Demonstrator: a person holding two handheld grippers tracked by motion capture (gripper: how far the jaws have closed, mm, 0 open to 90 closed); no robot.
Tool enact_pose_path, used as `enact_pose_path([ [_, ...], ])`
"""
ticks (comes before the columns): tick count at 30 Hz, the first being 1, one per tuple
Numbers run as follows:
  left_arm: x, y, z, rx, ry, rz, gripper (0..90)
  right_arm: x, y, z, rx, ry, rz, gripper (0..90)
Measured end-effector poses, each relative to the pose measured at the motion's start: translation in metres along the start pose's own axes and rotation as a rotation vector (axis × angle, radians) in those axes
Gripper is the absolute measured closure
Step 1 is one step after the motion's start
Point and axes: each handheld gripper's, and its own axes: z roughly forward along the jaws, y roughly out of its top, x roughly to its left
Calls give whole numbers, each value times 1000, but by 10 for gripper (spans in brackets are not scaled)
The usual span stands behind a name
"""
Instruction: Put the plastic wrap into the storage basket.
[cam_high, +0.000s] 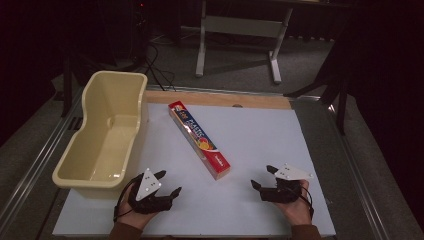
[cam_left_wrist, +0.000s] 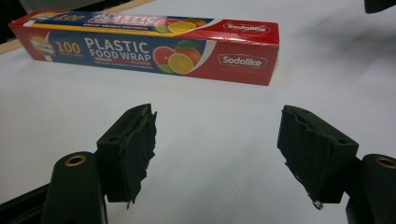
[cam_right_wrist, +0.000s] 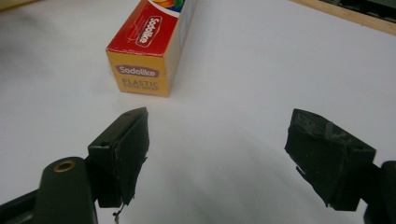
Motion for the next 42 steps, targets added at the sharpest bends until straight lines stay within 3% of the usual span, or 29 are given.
enact_pose_path([
  [9,0,0,-2,-13,4,-2,276,5,5,4,-4,6,-8,213],
  [15,2,-1,-2,-14,15,-9,274,18,17,12,1,3,-36,215],
  [20,3,-1,-3,-21,21,-17,265,32,31,14,-24,30,-69,219],
  [29,4,-1,-4,-24,17,-23,269,47,62,43,-18,74,-118,245],
  [42,3,0,-3,-22,15,-21,273,49,97,75,-9,79,-132,244],
])
